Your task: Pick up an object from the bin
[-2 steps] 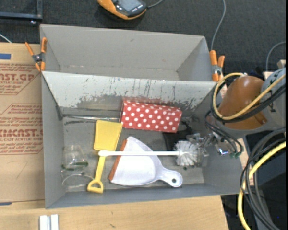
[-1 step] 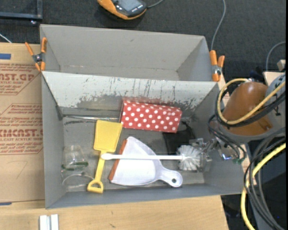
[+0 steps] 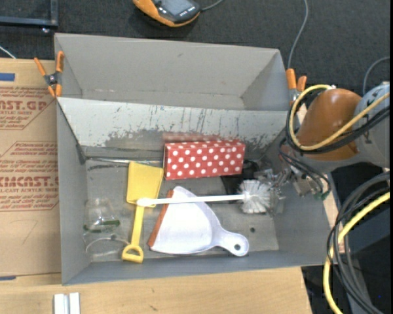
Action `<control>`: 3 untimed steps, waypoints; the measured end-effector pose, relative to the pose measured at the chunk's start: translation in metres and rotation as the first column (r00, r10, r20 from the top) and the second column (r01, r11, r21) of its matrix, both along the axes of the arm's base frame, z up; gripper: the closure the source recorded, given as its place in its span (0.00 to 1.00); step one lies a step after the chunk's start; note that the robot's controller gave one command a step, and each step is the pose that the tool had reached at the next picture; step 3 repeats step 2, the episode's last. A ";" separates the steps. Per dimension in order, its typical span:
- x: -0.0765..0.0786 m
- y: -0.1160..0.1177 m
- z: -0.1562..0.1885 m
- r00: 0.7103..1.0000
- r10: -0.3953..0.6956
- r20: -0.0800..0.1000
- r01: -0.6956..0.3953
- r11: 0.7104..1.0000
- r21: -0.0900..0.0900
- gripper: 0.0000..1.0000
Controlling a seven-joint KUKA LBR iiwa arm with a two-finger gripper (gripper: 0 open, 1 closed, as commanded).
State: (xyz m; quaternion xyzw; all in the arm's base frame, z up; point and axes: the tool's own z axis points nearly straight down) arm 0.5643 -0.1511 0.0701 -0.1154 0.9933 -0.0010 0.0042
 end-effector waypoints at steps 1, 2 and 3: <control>-0.038 0.019 -0.001 1.000 -0.031 -0.004 0.031 1.000 0.004 1.00; -0.011 0.023 0.090 1.000 0.015 -0.003 -0.015 1.000 0.002 1.00; -0.011 0.023 0.090 1.000 0.015 -0.003 -0.015 1.000 0.002 1.00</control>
Offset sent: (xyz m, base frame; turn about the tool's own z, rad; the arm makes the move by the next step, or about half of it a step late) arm 0.0048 0.0257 0.1443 -0.0429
